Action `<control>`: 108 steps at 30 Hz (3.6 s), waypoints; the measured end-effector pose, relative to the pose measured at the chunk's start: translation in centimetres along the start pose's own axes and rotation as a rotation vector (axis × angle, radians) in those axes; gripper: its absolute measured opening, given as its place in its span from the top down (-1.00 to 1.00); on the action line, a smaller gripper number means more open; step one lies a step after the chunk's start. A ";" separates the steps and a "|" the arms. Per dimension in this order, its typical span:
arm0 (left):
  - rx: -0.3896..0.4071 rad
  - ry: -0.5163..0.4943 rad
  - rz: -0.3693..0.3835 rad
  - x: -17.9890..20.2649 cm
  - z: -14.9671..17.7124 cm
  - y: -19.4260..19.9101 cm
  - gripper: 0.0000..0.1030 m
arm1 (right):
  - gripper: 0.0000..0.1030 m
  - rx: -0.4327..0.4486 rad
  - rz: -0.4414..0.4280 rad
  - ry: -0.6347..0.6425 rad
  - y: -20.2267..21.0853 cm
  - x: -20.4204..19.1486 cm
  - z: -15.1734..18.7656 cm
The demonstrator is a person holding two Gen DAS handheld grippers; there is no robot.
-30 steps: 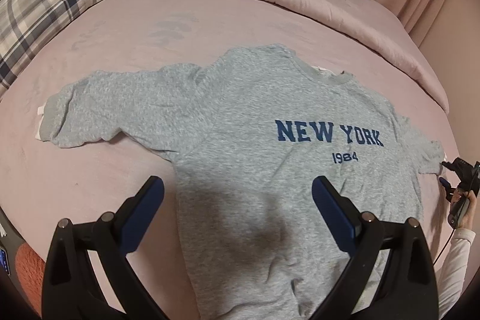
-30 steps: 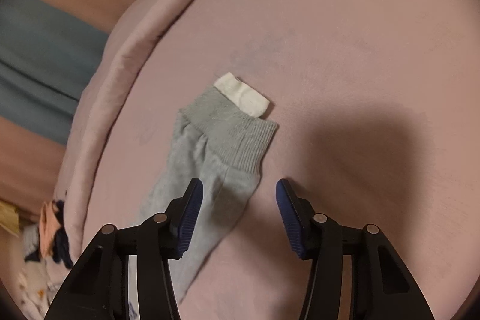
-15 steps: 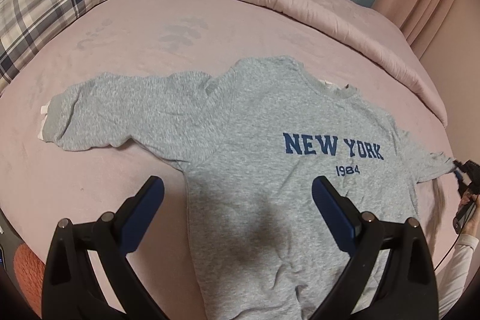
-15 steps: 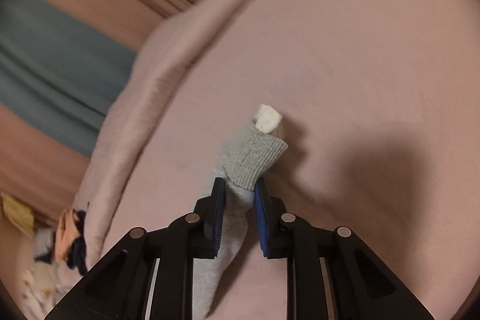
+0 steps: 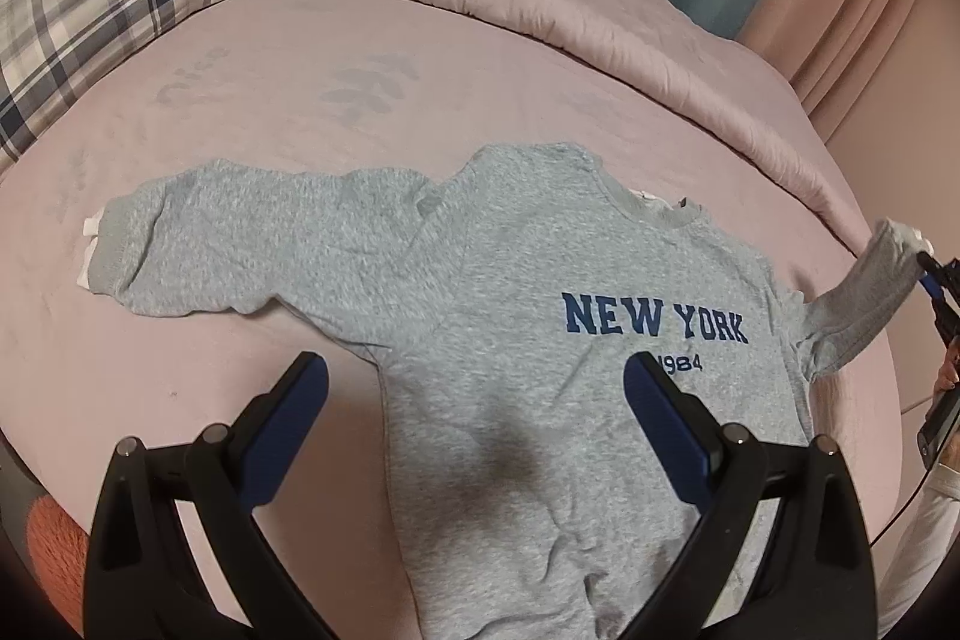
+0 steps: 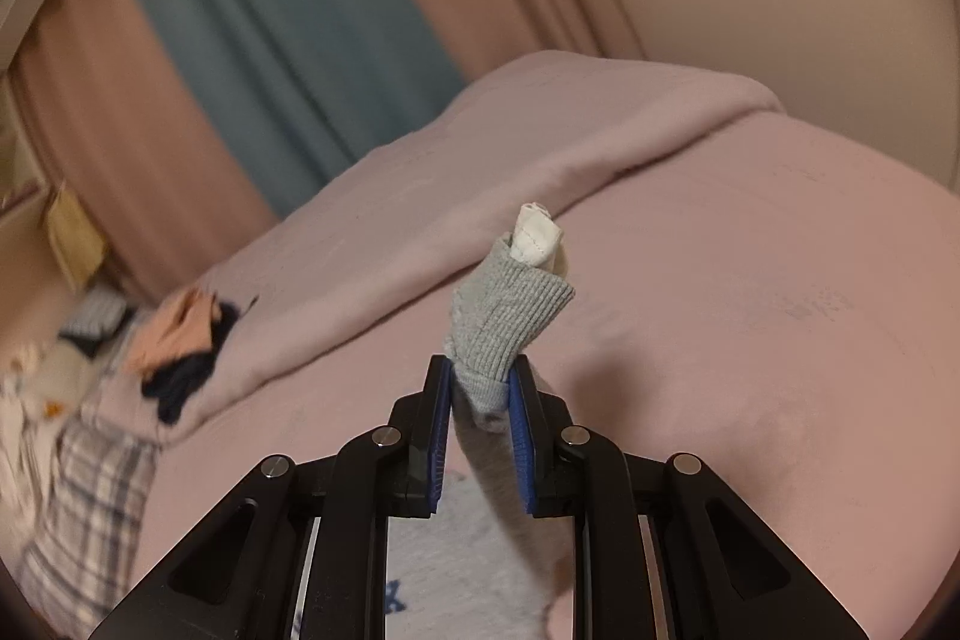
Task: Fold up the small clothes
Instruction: 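Carry the held sleeve with the right gripper across the shirt chest, then open the right gripper to lay the sleeve on the chest, withdraw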
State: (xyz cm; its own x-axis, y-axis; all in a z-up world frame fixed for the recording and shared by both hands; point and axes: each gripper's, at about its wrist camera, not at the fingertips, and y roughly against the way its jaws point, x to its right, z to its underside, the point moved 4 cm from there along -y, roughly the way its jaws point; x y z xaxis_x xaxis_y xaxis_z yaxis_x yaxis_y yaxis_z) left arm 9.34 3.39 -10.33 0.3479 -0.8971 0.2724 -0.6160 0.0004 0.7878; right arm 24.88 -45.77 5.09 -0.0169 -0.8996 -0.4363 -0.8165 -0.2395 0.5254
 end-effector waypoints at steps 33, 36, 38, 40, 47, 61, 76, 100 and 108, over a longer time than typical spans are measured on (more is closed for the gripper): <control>-0.025 0.021 0.007 -1.9 -0.2 -1.5 -0.91 | 0.61 -0.367 -0.118 0.375 -6.3 -14.2 15.5; -0.028 0.014 0.000 -2.0 0.0 -1.8 -0.91 | 0.61 -0.388 -0.087 0.419 -6.9 -14.6 16.9; -0.035 0.011 -0.016 -2.2 0.2 -2.1 -0.91 | 0.61 -0.407 -0.085 0.427 -7.2 -14.8 17.7; -0.047 0.030 -0.012 -2.6 0.3 -2.3 -0.91 | 0.61 -0.423 -0.084 0.440 -7.5 -14.9 18.6; -0.058 0.060 -0.010 -3.1 0.6 -2.6 -0.91 | 0.61 -0.440 -0.064 0.552 -7.9 -16.2 21.1; -0.061 0.066 0.006 -2.3 0.4 -2.8 -0.91 | 0.61 -0.568 -0.080 0.543 -9.4 -15.9 24.5; -0.063 0.063 0.002 -2.4 0.2 -3.0 -0.91 | 0.61 -0.587 -0.064 0.548 -9.8 -16.0 24.2; -0.049 -0.004 0.062 2.1 -2.1 -5.0 -0.93 | -0.32 -0.391 -0.087 0.263 -5.7 -8.5 16.0; -0.071 0.003 0.074 3.0 -1.9 -7.3 -0.91 | -0.32 -0.355 0.003 0.224 -6.2 -3.4 14.8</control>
State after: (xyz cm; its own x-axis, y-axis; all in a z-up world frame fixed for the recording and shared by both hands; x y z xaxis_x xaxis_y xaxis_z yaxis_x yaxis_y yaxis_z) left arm 16.25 1.50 -14.21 0.3057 -0.8922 0.3325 -0.5886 0.0974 0.8026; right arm 21.43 -35.82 -7.50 0.1395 -0.9483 -0.2852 -0.5661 -0.3127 0.7627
